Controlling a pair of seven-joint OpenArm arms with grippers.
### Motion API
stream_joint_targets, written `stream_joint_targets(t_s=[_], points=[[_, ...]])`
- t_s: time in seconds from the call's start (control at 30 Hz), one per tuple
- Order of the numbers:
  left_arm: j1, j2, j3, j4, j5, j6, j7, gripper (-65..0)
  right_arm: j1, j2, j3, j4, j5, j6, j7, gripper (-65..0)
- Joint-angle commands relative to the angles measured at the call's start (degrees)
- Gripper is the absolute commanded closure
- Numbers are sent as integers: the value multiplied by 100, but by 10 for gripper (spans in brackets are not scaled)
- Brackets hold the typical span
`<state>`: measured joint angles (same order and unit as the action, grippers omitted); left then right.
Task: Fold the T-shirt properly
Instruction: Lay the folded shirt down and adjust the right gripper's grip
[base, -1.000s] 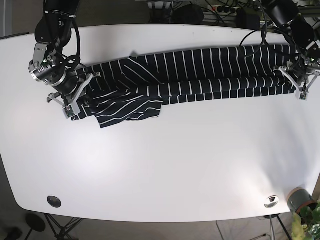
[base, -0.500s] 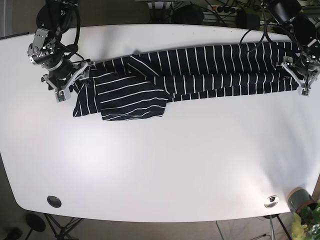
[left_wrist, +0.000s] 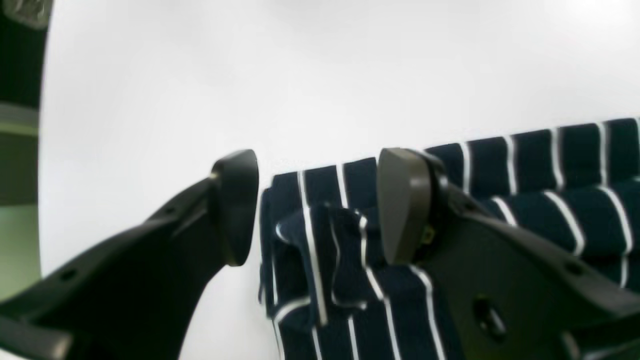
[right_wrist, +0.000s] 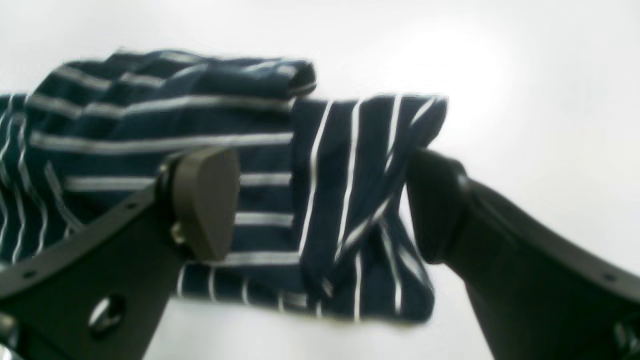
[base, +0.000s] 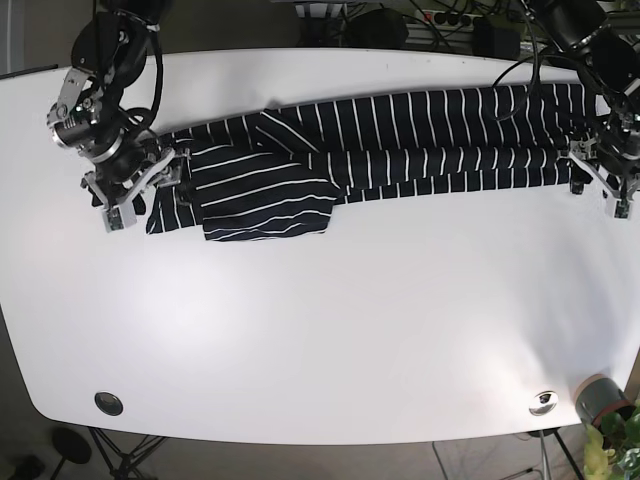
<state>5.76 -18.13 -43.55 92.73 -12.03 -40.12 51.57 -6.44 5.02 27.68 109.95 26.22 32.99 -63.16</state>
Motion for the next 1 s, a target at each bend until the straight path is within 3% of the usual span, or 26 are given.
stream_joint_targets(t_s=[0.0,0.17,0.43,0.5,0.57,0.7,0.97], points=[[0,-73,-10,50,21,12,16,-358,367,39,5,-195,161,2,-106,-499],[158,-64,395,-73,12,12,16,-358,1123,30,-12,-1101,134,2,-414,-499],[272,-108,395,-539,12,12,8,-357,1852,48,-425,-2279,126,-16,-458,-498],[272,-108,377,-653,12,12,8,-356,1958,39,-522,-2604,126,-130,-458,-496],[272,-125,377,-732,12,12,-1,-329,1993,39,-584,-2876,161,-359,-449,-496],[281,-222,395,-908,12,12,-1,-265,1993,-110,-601,-2991,187,-429,-388,-496],[264,-213,421,-1066,12,12,-1,-258,1958,-348,-610,-2991,187,-429,-379,-495]])
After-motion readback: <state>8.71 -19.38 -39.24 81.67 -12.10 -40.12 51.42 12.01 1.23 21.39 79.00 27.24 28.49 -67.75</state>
